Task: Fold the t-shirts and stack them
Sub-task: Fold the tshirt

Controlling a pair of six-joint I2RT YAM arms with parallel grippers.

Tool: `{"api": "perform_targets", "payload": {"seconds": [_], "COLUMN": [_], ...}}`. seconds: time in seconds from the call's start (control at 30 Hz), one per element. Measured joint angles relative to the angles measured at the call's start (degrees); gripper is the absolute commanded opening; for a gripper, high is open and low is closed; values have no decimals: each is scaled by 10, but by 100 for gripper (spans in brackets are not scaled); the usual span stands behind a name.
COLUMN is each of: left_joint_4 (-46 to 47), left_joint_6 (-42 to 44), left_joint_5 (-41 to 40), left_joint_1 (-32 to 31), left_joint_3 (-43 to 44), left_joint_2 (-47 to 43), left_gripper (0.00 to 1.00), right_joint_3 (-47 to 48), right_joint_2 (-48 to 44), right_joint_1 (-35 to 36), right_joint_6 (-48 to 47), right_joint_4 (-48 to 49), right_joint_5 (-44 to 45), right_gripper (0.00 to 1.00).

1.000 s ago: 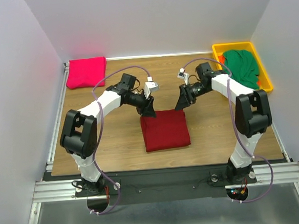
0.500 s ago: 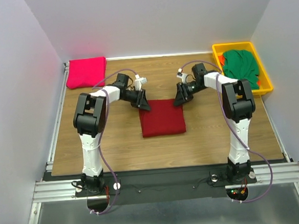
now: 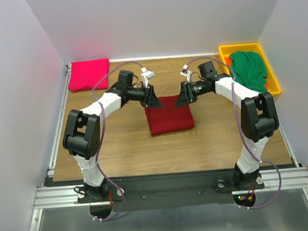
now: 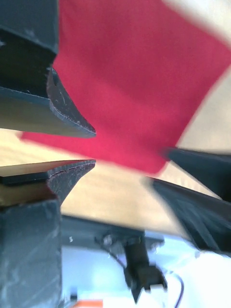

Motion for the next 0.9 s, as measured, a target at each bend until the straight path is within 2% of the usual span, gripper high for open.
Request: {"api": "perform_targets", "payload": {"seconds": [0.1, 0.23, 0.33, 0.47, 0.63, 0.77, 0.9], "left_joint_4": [58, 89, 98, 91, 48, 5, 1], "left_joint_6": [-47, -94, -112, -119, -55, -5, 14], "left_joint_5": [7, 6, -11, 17, -3, -11, 0], "left_joint_1": [-42, -82, -74, -39, -16, -14, -32], "left_joint_3": [-54, -125, -146, -143, -128, -129, -129], "left_joint_2": [-5, 26, 78, 101, 84, 26, -32], "left_gripper": [37, 37, 37, 37, 37, 38, 38], "right_joint_3": [-60, -105, -109, -101, -97, -110, -137], "right_joint_2": [-8, 38, 97, 108, 64, -27, -82], "right_joint_1": [32, 40, 25, 7, 3, 3, 12], "right_joint_6": [15, 15, 12, 0, -10, -6, -6], "right_joint_4": [7, 5, 5, 4, -3, -5, -4], "right_joint_5": [-23, -19, -13, -20, -2, -5, -16], "right_gripper": [48, 48, 48, 48, 49, 49, 49]}}
